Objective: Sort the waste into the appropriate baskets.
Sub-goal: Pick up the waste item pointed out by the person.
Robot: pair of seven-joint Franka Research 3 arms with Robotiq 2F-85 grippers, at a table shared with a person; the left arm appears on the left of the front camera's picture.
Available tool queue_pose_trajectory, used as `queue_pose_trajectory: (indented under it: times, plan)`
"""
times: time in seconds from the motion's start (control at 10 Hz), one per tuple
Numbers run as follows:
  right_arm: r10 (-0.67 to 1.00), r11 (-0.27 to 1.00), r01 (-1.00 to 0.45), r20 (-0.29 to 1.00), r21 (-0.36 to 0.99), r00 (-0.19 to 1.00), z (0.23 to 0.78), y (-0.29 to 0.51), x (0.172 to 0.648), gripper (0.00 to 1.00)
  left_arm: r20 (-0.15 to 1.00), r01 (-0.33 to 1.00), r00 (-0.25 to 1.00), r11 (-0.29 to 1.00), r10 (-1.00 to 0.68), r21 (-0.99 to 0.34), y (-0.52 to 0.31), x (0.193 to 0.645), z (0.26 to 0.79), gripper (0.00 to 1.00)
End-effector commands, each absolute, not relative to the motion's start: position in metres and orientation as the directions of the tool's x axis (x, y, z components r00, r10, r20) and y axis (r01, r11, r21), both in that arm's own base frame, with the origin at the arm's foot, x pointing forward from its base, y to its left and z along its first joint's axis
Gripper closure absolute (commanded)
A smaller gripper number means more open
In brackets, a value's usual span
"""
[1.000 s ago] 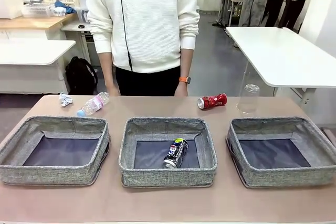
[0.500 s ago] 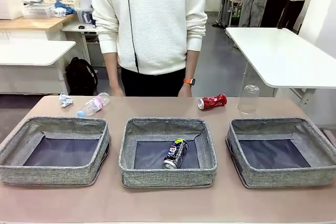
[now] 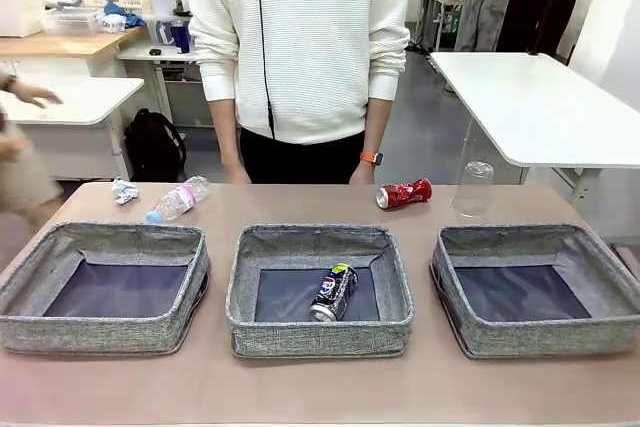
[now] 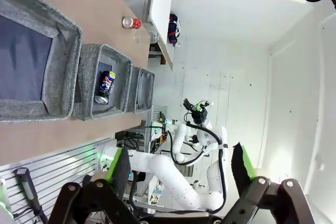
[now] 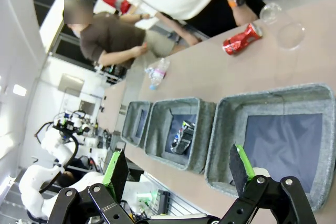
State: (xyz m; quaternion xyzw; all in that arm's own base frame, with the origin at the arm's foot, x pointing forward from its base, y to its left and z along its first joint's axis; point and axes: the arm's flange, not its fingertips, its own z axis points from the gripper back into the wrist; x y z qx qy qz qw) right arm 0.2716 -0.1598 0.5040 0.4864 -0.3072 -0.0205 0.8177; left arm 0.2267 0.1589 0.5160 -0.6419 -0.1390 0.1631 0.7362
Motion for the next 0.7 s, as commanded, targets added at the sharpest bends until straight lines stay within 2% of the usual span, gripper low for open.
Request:
queue_pose_trajectory:
  times: [0.0, 0.6]
  plan:
    - [-0.337, 0.515, -0.297, 0.508, 0.804, 0.793, 0.5055, -0.1597, 0.2742, 0.00, 0.018, -0.034, 0.908, 0.117, 0.418, -0.993, 0.1605, 0.2256, 0.5170, 0.00]
    - [-0.337, 0.515, -0.297, 0.508, 0.804, 0.793, 0.5055, -0.1597, 0.2742, 0.00, 0.018, -0.034, 0.908, 0.117, 0.418, -0.993, 0.1605, 0.2256, 0.5170, 0.00]
